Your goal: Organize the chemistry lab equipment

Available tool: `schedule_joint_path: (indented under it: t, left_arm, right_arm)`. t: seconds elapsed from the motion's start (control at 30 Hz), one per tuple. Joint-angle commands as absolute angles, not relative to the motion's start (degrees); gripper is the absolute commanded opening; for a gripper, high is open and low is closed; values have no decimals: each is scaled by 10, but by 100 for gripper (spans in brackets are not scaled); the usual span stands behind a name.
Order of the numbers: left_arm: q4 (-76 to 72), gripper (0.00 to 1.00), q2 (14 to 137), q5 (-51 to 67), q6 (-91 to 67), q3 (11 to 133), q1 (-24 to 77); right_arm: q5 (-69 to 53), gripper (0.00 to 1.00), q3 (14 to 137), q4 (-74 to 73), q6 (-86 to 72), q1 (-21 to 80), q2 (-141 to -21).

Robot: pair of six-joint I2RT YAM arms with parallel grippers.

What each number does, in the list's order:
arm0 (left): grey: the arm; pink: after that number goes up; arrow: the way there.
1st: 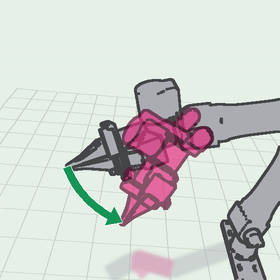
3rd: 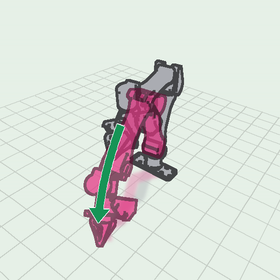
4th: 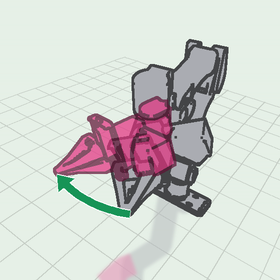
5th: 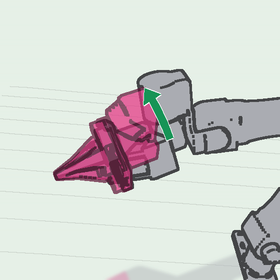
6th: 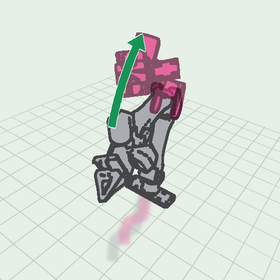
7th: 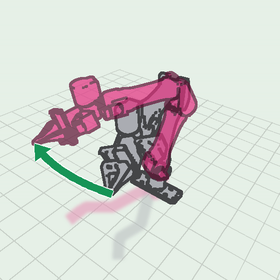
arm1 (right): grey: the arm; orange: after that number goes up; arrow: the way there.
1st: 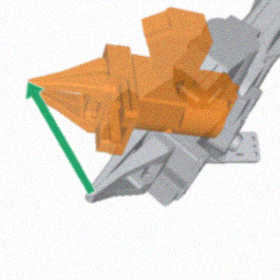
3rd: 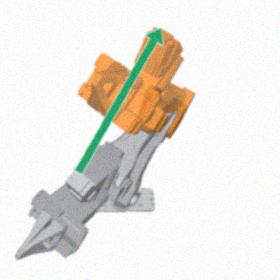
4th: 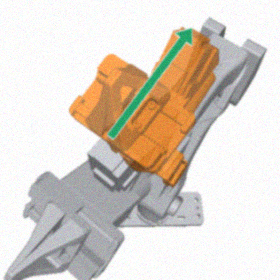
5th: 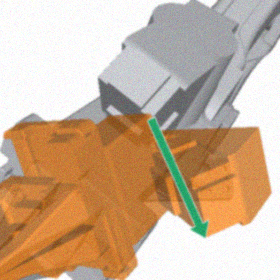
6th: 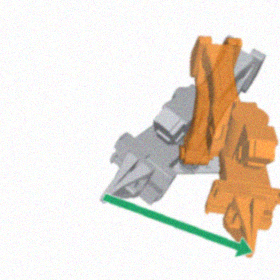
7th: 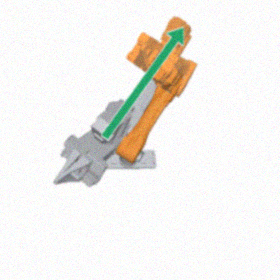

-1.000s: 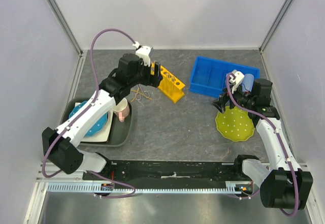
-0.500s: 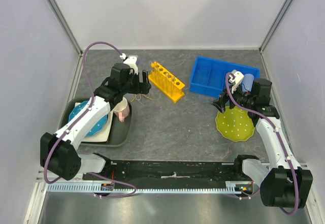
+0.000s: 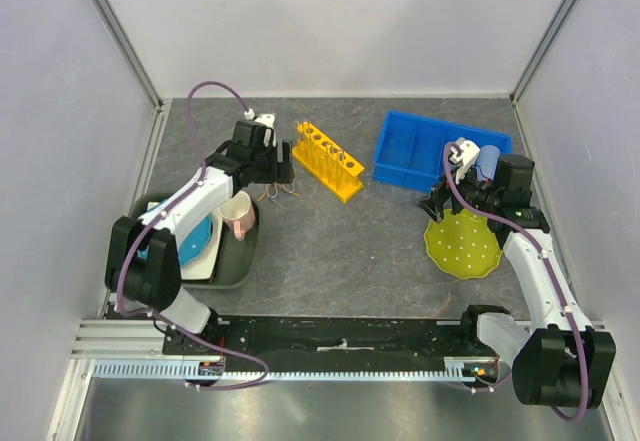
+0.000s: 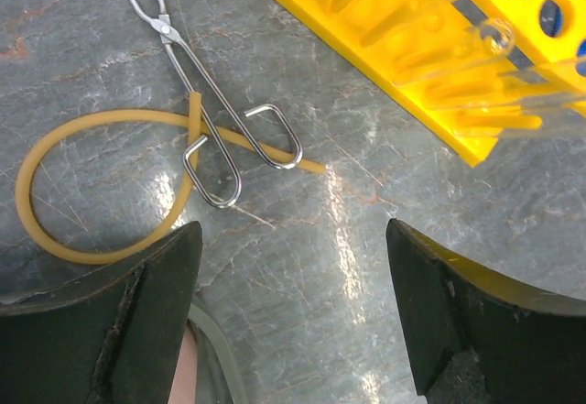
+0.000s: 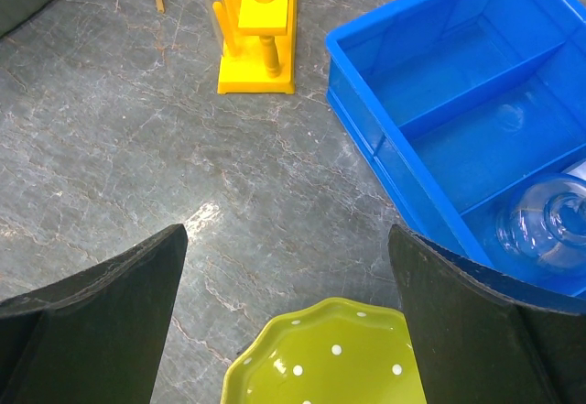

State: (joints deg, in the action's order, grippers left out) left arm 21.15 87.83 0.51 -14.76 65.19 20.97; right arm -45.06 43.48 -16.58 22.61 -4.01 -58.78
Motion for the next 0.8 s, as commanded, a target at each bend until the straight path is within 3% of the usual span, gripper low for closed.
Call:
schedule_joint_path:
  t: [0.0,0.27,0.37,0.5,0.77]
  left_arm:
    - [224,87,927,-22,-170,710,199]
    - [276,85,1013,-10,-207,799,164]
    - [293,79,1041,-16,-238,820,141]
    - [356,63,1086,-24,-294,855,114]
    - [370,62,1133,-54,-355,875,104]
  right_arm:
    - [-452,98,431,-156,235,-41,-589]
    - [-451,98,432,-159,235,-41,-589]
    - [-452,98,432,-160,235,-42,-590]
    - [-454,98,432,-160,234,-42,-591]
    - [-457,98,433,-159,233,-41,-590]
